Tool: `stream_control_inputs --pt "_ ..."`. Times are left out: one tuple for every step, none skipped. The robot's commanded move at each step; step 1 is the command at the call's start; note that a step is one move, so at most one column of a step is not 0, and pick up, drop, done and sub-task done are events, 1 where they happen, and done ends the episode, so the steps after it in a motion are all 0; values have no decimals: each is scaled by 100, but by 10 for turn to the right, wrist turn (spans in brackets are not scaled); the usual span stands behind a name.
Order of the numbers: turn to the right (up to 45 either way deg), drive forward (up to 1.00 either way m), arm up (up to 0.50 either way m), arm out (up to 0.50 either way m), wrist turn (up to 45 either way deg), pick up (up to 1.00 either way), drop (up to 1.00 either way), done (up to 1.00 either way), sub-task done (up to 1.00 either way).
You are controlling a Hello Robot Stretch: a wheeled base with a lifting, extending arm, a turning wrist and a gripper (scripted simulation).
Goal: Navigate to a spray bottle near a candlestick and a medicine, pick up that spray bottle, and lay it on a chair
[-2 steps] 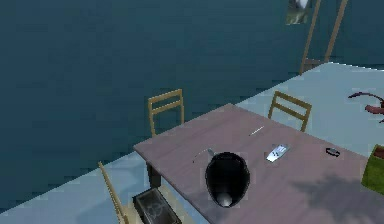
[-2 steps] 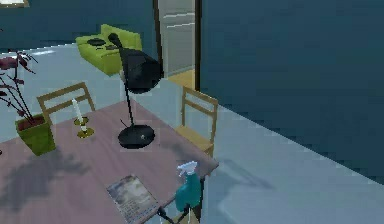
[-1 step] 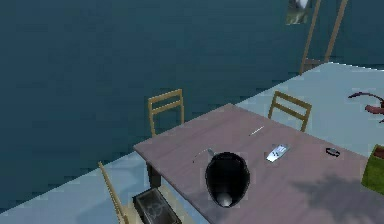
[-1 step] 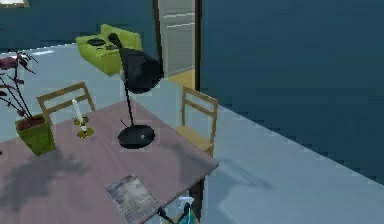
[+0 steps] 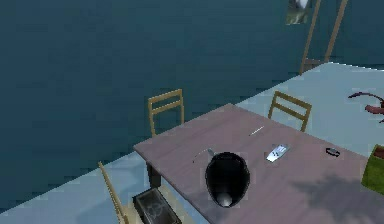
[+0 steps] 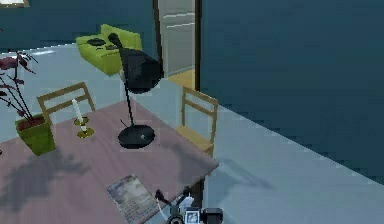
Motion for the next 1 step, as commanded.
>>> stream_control_inputs --pt "0 0 0 -8 0 0 0 0 0"
